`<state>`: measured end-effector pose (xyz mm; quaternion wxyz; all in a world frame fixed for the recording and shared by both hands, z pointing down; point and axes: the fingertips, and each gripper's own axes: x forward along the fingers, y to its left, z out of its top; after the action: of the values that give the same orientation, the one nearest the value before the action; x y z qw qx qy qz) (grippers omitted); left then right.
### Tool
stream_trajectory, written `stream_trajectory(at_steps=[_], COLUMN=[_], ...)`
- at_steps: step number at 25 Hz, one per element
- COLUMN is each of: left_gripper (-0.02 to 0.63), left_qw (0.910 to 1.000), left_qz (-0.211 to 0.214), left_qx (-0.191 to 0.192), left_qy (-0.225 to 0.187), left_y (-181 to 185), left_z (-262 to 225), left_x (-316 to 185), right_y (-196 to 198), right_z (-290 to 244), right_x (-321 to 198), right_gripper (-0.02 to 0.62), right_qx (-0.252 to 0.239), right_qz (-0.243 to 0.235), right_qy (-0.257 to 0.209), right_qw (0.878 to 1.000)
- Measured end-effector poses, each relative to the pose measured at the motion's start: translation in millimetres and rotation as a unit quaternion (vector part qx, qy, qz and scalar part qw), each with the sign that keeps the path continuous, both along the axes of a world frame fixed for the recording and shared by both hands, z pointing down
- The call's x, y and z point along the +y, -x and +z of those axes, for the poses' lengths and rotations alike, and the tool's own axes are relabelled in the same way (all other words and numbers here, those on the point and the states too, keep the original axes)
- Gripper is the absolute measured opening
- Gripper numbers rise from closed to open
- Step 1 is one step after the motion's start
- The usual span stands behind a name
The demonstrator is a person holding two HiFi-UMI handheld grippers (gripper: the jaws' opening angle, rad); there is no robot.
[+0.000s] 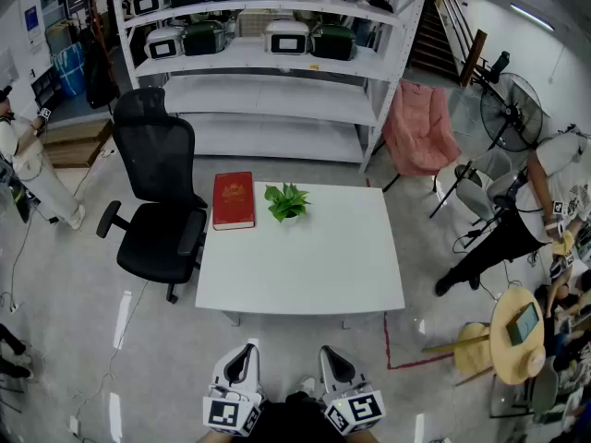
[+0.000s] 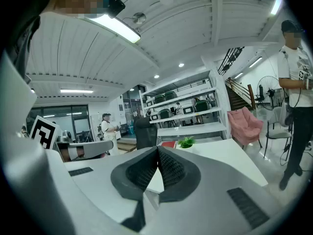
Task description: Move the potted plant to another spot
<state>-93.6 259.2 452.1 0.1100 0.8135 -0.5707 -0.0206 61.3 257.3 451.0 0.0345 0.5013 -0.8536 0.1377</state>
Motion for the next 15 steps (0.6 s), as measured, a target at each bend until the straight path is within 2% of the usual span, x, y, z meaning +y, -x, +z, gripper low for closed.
stream_trajectory(at_steps=[15], left_gripper=[0.020], left_qw=[0.9999], left_qz=[-0.010], left_qx=[-0.002], left_qy=[0.013], left_y=[-25], left_z=[8], left_x=[-1], right_y=[-22], right_z=[5], right_x=[-1], right_gripper=[0.012], right_qx=[-0.022], right_qz=[-0.021], right_qy=[0.007], right_qw=[1.000])
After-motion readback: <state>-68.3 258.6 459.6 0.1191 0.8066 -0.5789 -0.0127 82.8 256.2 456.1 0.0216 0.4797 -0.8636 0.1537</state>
